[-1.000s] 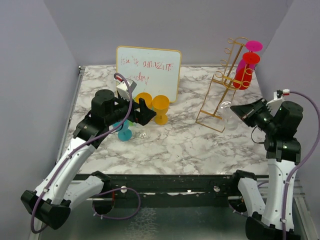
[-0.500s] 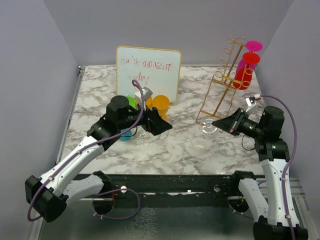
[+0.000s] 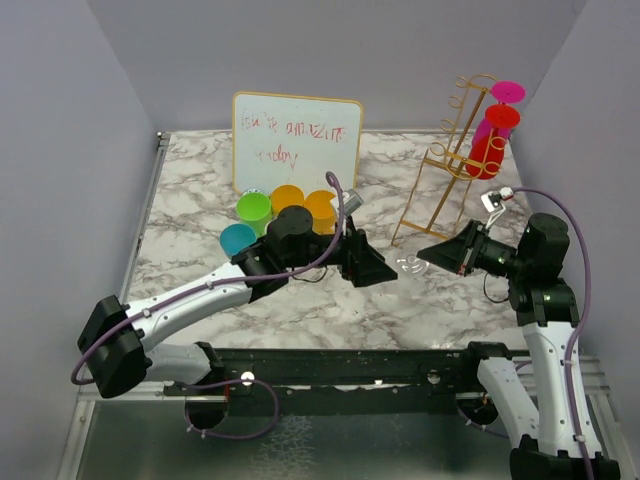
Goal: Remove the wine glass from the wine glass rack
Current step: Place the wine glass at the center of the board.
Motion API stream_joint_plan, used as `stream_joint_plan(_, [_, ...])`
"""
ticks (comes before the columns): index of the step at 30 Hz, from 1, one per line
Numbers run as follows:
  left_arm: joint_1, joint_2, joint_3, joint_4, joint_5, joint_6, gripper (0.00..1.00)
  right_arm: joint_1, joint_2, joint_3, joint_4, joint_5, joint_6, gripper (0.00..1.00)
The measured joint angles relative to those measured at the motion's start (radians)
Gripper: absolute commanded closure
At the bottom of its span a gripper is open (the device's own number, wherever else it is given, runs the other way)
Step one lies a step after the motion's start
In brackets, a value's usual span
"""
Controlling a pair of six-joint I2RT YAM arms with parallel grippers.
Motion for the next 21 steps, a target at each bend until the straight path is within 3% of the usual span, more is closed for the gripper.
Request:
stream_joint_plan(11, [-0.052, 0.041, 0.020, 0.032, -0.035, -0.002, 0.41, 0.015, -0.011, 0.000, 0.014, -0.055, -0.016, 1.00])
stream_joint_plan(18, [-0.054, 0.054, 0.055, 0.046, -0.044, -0.002, 0.60, 0.027, -0.013, 0.000, 0.025, -0.084, -0.016, 1.00])
stream_joint_plan(21, [-0.056, 0.063, 0.059, 0.050, -0.044, 0.000, 0.62, 0.029, -0.015, 0.000, 0.031, -0.092, -0.018, 1.00])
